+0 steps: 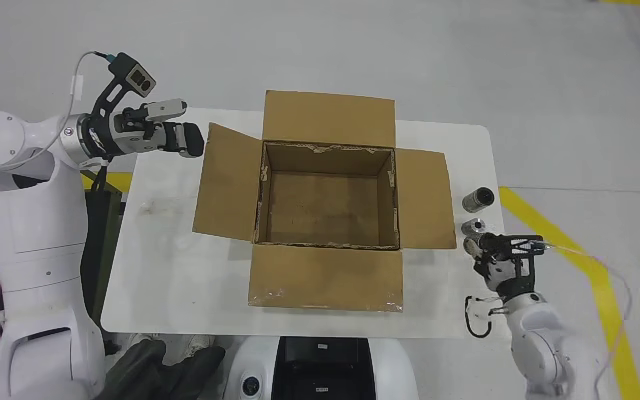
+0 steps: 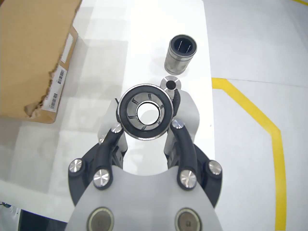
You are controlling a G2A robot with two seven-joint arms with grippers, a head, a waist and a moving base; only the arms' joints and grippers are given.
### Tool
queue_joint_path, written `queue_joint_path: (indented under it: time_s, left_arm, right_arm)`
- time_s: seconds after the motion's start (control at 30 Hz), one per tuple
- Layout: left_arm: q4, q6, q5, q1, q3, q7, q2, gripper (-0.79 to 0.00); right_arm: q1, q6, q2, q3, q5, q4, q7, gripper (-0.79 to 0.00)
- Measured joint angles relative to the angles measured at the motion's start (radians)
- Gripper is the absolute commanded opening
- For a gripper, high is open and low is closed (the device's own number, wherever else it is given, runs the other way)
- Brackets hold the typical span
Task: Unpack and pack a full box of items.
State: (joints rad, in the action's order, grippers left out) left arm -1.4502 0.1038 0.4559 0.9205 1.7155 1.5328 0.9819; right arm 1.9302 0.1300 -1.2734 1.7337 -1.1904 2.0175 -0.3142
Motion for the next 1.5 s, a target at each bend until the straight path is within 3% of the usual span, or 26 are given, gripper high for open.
queue_joint_path:
  time_s: [0.43, 0.8, 1.1, 1.5]
  left_arm:
    - [0.000, 0.000, 0.000, 0.000, 0.000, 0.000, 0.000, 0.000]
    - [0.000, 0.000, 0.000, 0.000, 0.000, 0.000, 0.000, 0.000]
    - [0.000, 0.000, 0.000, 0.000, 0.000, 0.000, 0.000, 0.000]
    - [0.000, 0.000, 0.000, 0.000, 0.000, 0.000, 0.000, 0.000]
  right_arm:
    - [0.082, -0.093, -0.006, -0.006, -0.105, 0.223, 0.099, -0.785]
    - [0.051, -0.049, -0.006, -0.069, -0.151, 0.327, 0.141, -0.785]
    - [-0.101, 0.062, -0.002, -0.210, -0.180, 0.296, 0.071, -0.785]
    - [-0.337, 0.099, -0.011, -0.401, -0.170, 0.174, -0.053, -0.785]
